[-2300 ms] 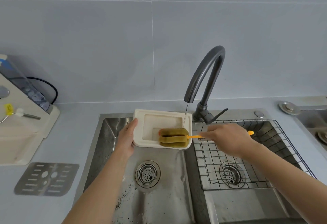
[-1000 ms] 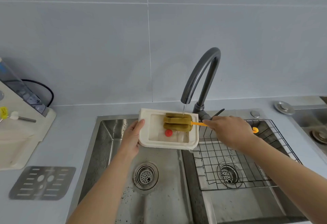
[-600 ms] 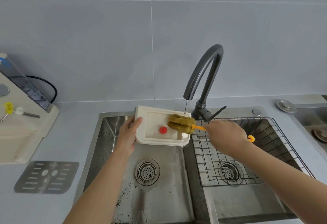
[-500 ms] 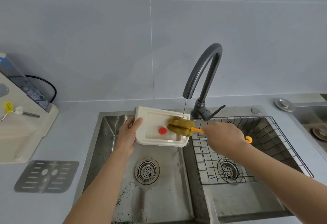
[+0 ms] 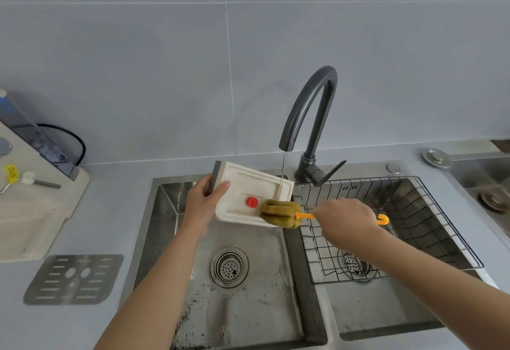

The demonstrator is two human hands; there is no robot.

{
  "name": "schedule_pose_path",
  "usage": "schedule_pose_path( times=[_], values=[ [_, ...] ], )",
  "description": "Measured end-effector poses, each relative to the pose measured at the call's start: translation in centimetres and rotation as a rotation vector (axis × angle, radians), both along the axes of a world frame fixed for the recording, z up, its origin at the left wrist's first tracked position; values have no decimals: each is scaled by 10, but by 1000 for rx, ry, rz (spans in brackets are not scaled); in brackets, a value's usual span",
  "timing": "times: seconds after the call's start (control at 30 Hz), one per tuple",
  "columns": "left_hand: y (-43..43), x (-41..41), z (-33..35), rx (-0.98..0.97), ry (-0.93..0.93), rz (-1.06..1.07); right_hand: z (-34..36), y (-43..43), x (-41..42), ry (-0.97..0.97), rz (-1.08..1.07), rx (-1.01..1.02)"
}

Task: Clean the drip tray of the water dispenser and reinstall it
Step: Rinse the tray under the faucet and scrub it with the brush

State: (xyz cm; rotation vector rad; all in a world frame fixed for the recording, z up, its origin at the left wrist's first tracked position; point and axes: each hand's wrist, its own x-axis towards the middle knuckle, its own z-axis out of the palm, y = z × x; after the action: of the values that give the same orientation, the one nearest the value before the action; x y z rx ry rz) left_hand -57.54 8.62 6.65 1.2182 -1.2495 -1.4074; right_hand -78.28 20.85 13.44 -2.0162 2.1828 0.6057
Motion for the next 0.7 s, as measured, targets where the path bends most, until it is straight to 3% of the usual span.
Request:
schedule_pose_path(
  times=[0.17,0.37,0.6,0.7],
  values=[
    [-6,5,3,-68,-63,17,-1,7,-9,75,-18,35],
    [-10,9,-2,-66,-135,-18,7,12,-32,-77,-219,-37],
    [-3,-13,-6,89,40,-25,13,6,-35,-363,-282,-202],
    [-1,-28,-7,152,104,-35,10,3,-32,-389,-260,-221]
  ],
)
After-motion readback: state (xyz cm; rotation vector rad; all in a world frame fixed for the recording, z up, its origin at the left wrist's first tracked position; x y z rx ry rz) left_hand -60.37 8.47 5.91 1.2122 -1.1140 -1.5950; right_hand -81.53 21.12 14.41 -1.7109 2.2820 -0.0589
